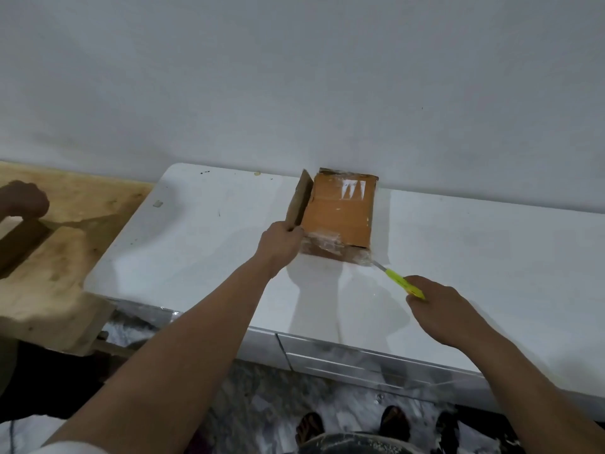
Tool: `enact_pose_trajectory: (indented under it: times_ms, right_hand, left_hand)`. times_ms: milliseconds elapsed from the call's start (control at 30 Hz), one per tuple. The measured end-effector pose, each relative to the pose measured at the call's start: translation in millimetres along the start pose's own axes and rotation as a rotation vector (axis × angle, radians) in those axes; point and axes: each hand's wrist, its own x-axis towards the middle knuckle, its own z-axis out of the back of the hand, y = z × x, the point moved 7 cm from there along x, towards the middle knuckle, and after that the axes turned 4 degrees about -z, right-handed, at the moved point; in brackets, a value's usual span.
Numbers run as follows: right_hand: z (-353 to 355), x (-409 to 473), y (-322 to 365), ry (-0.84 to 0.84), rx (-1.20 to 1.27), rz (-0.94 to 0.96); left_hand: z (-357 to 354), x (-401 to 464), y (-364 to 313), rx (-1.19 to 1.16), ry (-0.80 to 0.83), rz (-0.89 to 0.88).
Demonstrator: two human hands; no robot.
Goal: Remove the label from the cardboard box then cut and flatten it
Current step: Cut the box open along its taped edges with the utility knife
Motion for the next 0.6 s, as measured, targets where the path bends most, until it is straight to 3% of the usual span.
enact_pose_trajectory:
  times_ms: [100,267,600]
  right_hand:
    - [19,-3,-6,-0.047,0.021,-0.007]
    - [41,-6,10,-0.085,0.048,0.084]
    - [40,6,44,-0.005,-0.149,0.192]
  left_hand:
    - [-3,0,5,-0.088,0.049,0.063]
    - [-23,-5,3,-0.197,0.31,0.136]
    - [-40,-16,-2,-0.331,0.39,0.172]
